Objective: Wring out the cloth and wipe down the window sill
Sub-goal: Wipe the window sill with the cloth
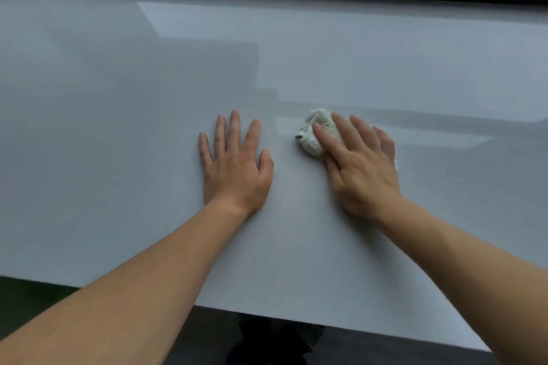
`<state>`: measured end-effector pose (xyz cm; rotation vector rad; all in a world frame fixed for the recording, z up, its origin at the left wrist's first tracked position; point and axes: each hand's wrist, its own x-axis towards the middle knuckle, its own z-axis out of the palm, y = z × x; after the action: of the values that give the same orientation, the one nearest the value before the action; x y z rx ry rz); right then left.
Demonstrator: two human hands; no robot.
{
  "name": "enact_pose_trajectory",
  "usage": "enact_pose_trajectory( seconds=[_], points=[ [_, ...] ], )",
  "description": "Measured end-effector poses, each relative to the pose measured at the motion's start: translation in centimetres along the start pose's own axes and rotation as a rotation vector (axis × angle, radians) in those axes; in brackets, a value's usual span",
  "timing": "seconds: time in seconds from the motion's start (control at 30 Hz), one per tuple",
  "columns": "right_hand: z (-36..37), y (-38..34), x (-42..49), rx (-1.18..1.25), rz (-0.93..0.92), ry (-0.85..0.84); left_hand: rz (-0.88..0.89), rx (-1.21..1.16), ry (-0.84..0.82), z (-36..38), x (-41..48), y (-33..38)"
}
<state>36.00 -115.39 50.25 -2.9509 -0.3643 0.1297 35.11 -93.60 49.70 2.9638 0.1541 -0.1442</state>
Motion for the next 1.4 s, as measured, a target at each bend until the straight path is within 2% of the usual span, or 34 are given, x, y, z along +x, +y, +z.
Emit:
enact_pose_trajectory(
  seconds=[0.03, 0.1, 0.17, 0.2, 0.23, 0.3, 0.37, 0.4, 0.47, 0.6, 0.67, 0.73, 0.8, 0.87, 1.0, 1.03, 1.13, 1.17, 1.3, 1.33, 1.4],
  points=[
    [-0.3, 1.3, 1.0, -0.001, 0.020, 0.004, 0.002, -0.003, -0.002, 0.0, -0.1, 0.0],
    [-0.7, 3.2, 3.8, 0.028, 0.196, 0.026, 0.005, -0.015, -0.006, 0.0, -0.1, 0.0],
    [-0.8, 3.2, 6.0, 0.067, 0.378, 0.057, 0.003, -0.021, -0.008, 0.0, 0.0, -0.1],
    [-0.8, 2.4, 6.5, 0.064, 0.408, 0.066, 0.000, -0.024, -0.007, -0.1, 0.0, -0.1],
    [-0.6, 1.5, 6.4, 0.047, 0.378, 0.062, -0.005, -0.032, -0.005, -0.2, 0.0, 0.0],
    [-0.1, 0.4, 5.2, -0.003, 0.181, 0.045, -0.011, -0.060, 0.009, -0.5, 0.4, 0.4],
    [-0.4, 1.4, 4.7, -0.022, -0.006, 0.008, 0.002, -0.079, 0.020, -0.9, 1.4, 0.9],
    [-0.7, 2.6, 5.4, -0.019, -0.037, 0.000, 0.016, -0.086, 0.021, -1.1, 2.2, 1.2],
    [-1.2, 5.0, 8.2, -0.022, 0.040, 0.019, 0.053, -0.112, 0.028, -1.4, 4.9, 1.8],
    [-1.2, 4.7, 13.6, 0.022, 0.439, 0.108, 0.143, -0.132, 0.008, -1.3, 11.5, 3.4],
    [-0.7, 2.9, 14.3, -0.006, 0.384, 0.087, 0.149, -0.125, -0.014, -1.1, 14.1, 4.2],
    [-0.7, 2.7, 14.2, -0.050, 0.186, 0.049, 0.137, -0.115, -0.039, -0.7, 15.5, 4.8],
    [-1.5, 4.7, 14.9, -0.053, 0.072, 0.025, 0.140, -0.050, -0.034, -0.2, 15.8, 5.0],
    [-2.0, 6.9, 17.0, -0.033, 0.140, 0.041, 0.144, -0.001, -0.010, 0.2, 15.6, 4.9],
    [-2.0, 6.3, 21.0, 0.058, 0.461, 0.110, 0.148, 0.004, 0.003, 0.3, 15.6, 5.1],
    [-1.9, 5.5, 21.4, 0.065, 0.451, 0.098, 0.150, 0.007, 0.006, 0.3, 15.6, 5.1],
    [-1.6, 4.5, 20.8, -0.015, 0.184, 0.066, 0.160, 0.004, 0.014, 0.3, 15.6, 5.2],
    [-1.6, 4.6, 21.1, -0.024, 0.149, 0.070, 0.162, 0.002, 0.016, 0.3, 15.6, 5.2],
    [-1.4, 3.0, 25.2, 0.056, 0.397, 0.142, 0.160, 0.012, 0.005, 0.4, 15.7, 5.2],
    [-1.3, 2.2, 25.8, 0.047, 0.379, 0.143, 0.160, 0.017, 0.002, 0.4, 15.7, 5.2],
    [-1.3, 2.1, 26.0, 0.024, 0.195, 0.112, 0.161, 0.024, -0.001, 0.3, 15.8, 5.3]
  ],
)
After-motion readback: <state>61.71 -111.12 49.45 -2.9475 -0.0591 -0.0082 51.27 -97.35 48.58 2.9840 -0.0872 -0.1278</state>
